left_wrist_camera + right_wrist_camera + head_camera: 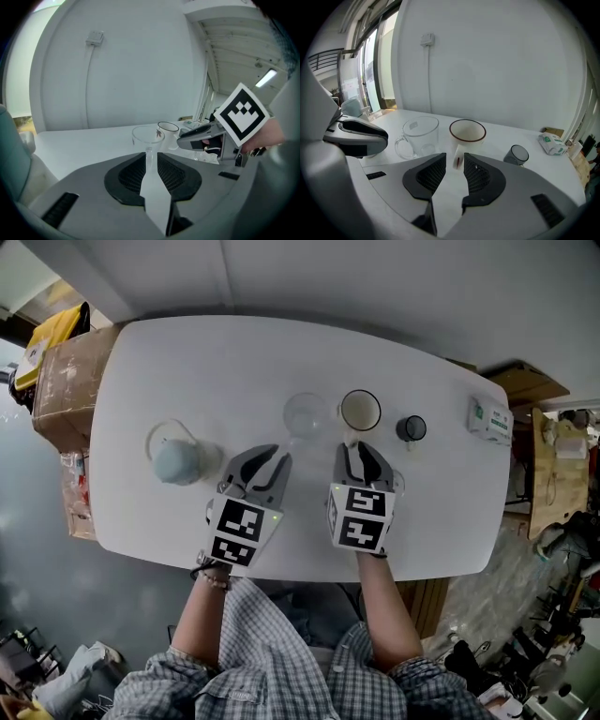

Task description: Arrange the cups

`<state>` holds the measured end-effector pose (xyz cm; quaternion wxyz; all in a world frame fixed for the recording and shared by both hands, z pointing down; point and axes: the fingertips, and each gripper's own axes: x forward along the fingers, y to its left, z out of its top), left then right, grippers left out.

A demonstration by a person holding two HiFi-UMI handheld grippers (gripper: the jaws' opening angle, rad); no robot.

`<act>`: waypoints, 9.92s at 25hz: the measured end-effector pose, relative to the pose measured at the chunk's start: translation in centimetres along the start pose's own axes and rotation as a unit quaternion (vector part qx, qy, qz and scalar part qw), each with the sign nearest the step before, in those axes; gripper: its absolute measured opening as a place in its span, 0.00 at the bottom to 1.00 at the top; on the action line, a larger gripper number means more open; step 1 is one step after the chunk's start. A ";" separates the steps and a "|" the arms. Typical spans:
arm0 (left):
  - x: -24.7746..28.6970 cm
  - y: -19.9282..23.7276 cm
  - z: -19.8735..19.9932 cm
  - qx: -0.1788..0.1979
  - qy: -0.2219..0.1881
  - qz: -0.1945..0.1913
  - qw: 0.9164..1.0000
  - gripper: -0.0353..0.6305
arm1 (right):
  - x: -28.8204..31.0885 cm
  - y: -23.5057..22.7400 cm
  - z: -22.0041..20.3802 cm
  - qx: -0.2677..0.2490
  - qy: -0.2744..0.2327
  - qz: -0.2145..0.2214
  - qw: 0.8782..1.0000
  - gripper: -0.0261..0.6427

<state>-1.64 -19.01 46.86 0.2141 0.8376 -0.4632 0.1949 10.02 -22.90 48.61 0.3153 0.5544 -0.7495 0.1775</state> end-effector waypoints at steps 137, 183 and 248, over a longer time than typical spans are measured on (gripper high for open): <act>-1.3 -3.4 1.7 -0.015 -0.033 0.052 0.998 0.08 | 2.0 -14.6 -6.2 0.019 0.010 -0.028 0.999 0.17; -7.8 -5.3 9.3 0.036 -0.131 0.030 0.990 0.08 | -14.1 -7.8 5.5 0.011 -0.211 0.057 0.976 0.09; -8.9 -5.0 11.2 0.052 -0.145 0.024 0.988 0.08 | -15.0 -5.6 8.8 -0.019 -0.229 0.088 0.969 0.08</act>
